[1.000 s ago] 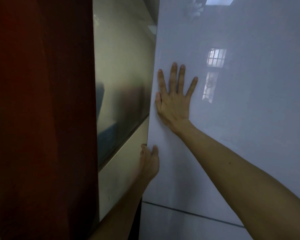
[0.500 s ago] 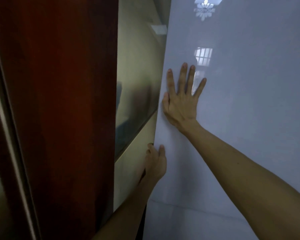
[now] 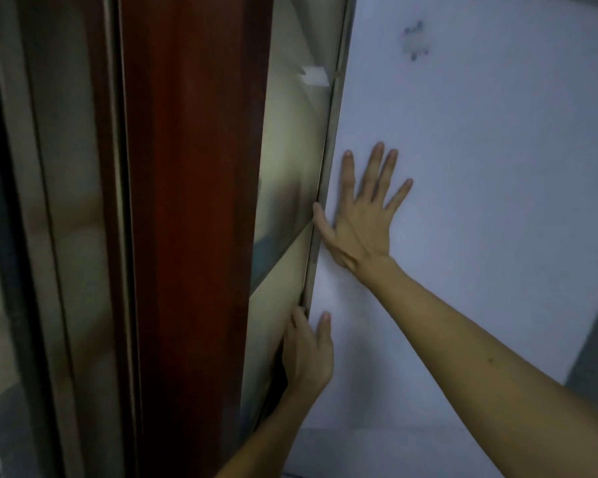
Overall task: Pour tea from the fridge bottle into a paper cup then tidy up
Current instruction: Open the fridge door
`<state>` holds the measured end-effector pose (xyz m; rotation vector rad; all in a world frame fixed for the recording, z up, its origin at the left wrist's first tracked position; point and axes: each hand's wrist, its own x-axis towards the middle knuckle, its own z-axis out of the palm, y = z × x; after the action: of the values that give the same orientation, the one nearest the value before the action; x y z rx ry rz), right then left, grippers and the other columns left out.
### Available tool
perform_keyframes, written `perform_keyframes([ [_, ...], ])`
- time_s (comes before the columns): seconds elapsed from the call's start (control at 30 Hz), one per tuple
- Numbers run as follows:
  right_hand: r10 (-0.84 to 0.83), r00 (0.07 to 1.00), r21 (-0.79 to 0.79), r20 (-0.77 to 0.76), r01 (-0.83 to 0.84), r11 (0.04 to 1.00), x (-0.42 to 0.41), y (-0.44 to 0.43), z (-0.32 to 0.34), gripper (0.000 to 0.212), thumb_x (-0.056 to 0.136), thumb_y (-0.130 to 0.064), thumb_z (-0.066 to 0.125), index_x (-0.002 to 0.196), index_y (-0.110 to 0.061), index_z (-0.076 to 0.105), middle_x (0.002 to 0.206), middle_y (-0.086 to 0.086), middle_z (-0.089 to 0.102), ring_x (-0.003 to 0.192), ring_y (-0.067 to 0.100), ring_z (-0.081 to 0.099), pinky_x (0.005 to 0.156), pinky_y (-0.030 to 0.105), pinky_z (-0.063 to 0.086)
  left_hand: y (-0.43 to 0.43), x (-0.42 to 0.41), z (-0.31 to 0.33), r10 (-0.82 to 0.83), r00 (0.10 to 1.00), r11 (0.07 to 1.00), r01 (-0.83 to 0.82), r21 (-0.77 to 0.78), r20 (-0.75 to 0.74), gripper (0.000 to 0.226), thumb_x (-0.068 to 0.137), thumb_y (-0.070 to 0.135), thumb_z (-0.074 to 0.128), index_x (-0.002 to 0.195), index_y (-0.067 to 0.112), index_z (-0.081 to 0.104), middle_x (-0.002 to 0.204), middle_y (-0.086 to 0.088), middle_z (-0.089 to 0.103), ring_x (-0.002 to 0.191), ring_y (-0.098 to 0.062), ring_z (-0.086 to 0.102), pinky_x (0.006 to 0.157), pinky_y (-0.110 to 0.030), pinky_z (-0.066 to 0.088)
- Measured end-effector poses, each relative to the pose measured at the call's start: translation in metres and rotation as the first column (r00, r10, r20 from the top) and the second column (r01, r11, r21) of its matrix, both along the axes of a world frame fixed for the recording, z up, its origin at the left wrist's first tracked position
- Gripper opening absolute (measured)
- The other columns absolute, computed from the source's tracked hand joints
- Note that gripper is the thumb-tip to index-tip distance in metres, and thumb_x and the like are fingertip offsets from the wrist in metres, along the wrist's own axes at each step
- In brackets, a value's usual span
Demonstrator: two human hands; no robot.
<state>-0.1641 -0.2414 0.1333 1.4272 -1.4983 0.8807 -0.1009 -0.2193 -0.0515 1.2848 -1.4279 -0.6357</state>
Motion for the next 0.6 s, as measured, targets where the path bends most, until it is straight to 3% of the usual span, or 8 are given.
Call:
perform_keyframes([
  [0.17, 0.053, 0.998, 0.016, 0.035, -0.054, 0.998, 0.005, 0.048, -0.001, 0.09, 0.087, -0.061, 0.042, 0.156, -0.013, 0.008, 0.159, 0.029, 0.002, 0.146, 0.049, 0.0, 0.111, 0.071, 0.006, 0.048, 0.013, -0.003, -0.022, 0.999, 1.0, 0.022, 0.0, 0.025, 0.104, 0.068, 0.091, 0.014, 0.133, 0.014, 0.042, 0.132, -0.01, 0.051, 0.118, -0.026, 0.054, 0.097, -0.047, 0.05],
  [0.33, 0.143, 0.987, 0.077, 0.072, -0.149, 0.986, 0.002, 0.103, -0.001, 0.099, 0.083, -0.062, 0.048, 0.156, -0.015, -0.001, 0.16, 0.026, -0.008, 0.147, 0.045, -0.01, 0.113, 0.068, 0.002, 0.105, 0.016, 0.004, -0.005, 0.989, 1.0, 0.008, -0.018, 0.146, 0.077, 0.088, 0.07, 0.03, 0.137, 0.012, 0.04, 0.133, -0.011, 0.051, 0.117, -0.026, 0.054, 0.099, -0.047, 0.047],
  [0.5, 0.248, 0.961, 0.099, 0.124, -0.26, 0.96, -0.005, 0.168, -0.002, 0.108, 0.079, -0.053, 0.057, 0.154, -0.013, -0.01, 0.159, 0.025, -0.016, 0.146, 0.043, -0.017, 0.113, 0.069, 0.001, 0.174, 0.005, 0.007, 0.037, 0.979, 0.999, -0.029, -0.046, 0.202, 0.077, 0.089, 0.068, 0.028, 0.14, 0.011, 0.039, 0.13, -0.009, 0.052, 0.111, -0.026, 0.056, 0.093, -0.039, 0.047],
  [0.6, 0.285, 0.943, 0.092, 0.169, -0.303, 0.948, -0.01, 0.206, -0.002, 0.109, 0.078, -0.045, 0.059, 0.153, -0.012, -0.013, 0.159, 0.024, -0.017, 0.146, 0.042, -0.017, 0.112, 0.071, 0.005, 0.213, -0.003, 0.005, 0.029, 0.965, 0.997, -0.01, -0.074, 0.259, 0.06, 0.096, 0.056, 0.033, 0.138, 0.013, 0.037, 0.126, -0.013, 0.049, 0.108, -0.027, 0.055, 0.087, -0.034, 0.045],
])
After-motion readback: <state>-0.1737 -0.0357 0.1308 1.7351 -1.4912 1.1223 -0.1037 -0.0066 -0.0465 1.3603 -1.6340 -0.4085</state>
